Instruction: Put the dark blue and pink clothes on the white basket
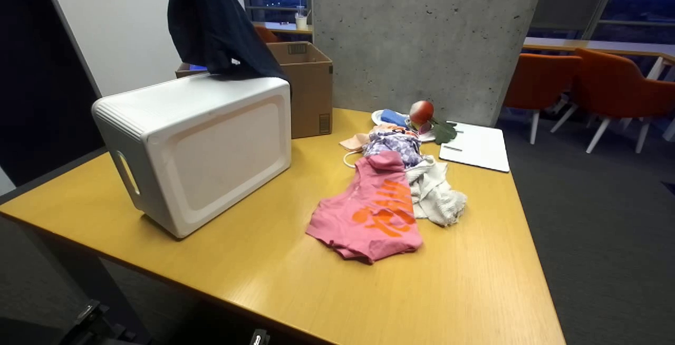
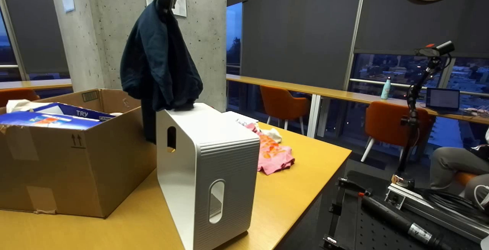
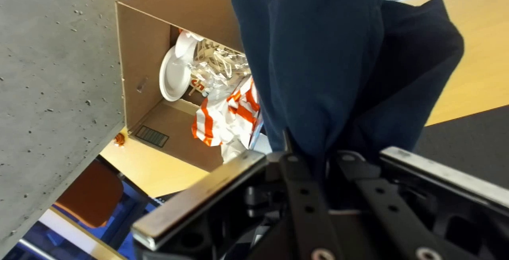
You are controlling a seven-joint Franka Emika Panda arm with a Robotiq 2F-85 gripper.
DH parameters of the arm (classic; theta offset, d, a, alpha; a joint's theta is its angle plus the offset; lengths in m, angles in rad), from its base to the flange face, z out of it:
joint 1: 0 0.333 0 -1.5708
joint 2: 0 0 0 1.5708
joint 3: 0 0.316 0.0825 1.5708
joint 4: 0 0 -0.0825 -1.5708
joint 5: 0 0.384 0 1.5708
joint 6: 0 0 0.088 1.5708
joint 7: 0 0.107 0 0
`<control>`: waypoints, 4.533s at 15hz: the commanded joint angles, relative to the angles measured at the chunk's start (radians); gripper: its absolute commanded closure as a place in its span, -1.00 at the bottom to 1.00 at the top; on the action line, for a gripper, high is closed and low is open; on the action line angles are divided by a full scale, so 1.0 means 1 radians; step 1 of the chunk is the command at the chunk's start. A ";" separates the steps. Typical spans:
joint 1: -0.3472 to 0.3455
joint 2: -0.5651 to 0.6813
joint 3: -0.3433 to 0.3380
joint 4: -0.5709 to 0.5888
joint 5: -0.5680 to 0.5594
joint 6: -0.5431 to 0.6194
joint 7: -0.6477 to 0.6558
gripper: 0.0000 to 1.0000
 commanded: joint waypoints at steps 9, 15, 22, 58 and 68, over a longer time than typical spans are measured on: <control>0.002 0.010 0.023 0.016 -0.011 -0.110 -0.059 -0.88; -0.077 0.000 -0.059 -0.046 -0.074 -0.064 -0.070 -1.00; -0.200 -0.080 -0.188 -0.263 -0.185 0.014 -0.007 -1.00; -0.481 0.285 -0.170 -0.560 0.185 0.705 -0.079 -1.00; -0.436 0.453 -0.237 -0.343 0.128 0.743 -0.003 -1.00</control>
